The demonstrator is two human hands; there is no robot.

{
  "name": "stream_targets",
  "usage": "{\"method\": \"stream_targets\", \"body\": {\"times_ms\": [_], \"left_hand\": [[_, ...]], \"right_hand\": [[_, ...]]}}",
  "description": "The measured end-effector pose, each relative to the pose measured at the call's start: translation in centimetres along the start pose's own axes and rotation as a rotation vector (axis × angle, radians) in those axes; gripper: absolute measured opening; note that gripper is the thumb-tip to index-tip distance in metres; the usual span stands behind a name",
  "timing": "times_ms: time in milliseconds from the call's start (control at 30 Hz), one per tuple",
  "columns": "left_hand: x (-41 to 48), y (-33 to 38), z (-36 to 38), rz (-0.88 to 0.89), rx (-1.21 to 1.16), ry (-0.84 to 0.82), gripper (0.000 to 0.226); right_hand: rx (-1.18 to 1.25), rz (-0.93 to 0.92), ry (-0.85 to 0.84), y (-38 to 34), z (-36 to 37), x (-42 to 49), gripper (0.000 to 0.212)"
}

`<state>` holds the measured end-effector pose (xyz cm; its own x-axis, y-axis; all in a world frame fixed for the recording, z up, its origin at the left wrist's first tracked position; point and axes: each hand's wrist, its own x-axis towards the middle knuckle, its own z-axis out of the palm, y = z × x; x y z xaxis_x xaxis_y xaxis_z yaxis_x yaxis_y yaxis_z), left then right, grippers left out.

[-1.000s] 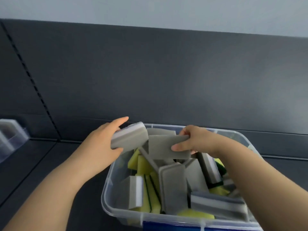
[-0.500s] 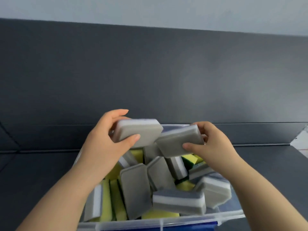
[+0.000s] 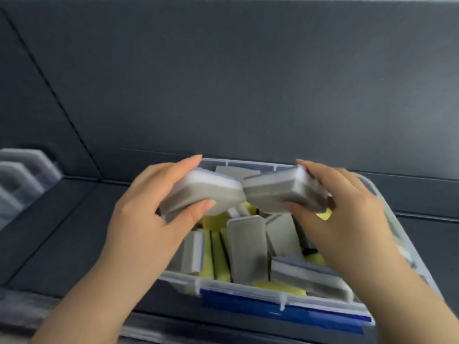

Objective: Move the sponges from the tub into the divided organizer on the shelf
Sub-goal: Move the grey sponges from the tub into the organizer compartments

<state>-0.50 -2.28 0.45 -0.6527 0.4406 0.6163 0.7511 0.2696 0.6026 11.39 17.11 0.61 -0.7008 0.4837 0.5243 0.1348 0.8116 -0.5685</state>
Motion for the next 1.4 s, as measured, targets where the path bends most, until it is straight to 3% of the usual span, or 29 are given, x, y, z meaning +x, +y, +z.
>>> {"method": "stream_targets", "body": {"times_ms": [100,267,433,633,867,1033,1400], "left_hand": [[-1.9,-2.0,-5.1,0.031,0.105,0.078,0.055],[-7.1,-7.6,-15.9,-0.108,0.056,0.134,0.056],[-13.9,-14.3,-27.6,-0.142,0.25,0.192,0.052],[-19.9,-18.9,-36.4,-0.303,0.39,0.213,0.054],[-20.4,-24.3,-39.8,-0.369,0.344,0.241,0.049],[-17.9,-28.1,-40.0,-0.382,0.22,0.18,0.047],[-5.6,-39.5,-44.5,-0.302,0.323,0.048,0.043]], "right_hand": [[0.078,-0.042,0.01,-4.4,2.8,-1.3,0.052],[0.277,0.008,-0.055,-13.8,9.8,-5.6,0.046],[0.301,-0.091,-0.187,-23.4,19.4,-11.7,0.057],[0.337,-0.124,-0.256,-30.9,26.2,-14.6,0.06],[0.364,-0.069,-0.35,-34.4,32.2,-13.5,0.052],[0.37,-0.015,-0.309,-35.3,35.9,-11.0,0.054],[0.383,0.062,-0.209,-37.1,44.8,0.1,0.051]]}}
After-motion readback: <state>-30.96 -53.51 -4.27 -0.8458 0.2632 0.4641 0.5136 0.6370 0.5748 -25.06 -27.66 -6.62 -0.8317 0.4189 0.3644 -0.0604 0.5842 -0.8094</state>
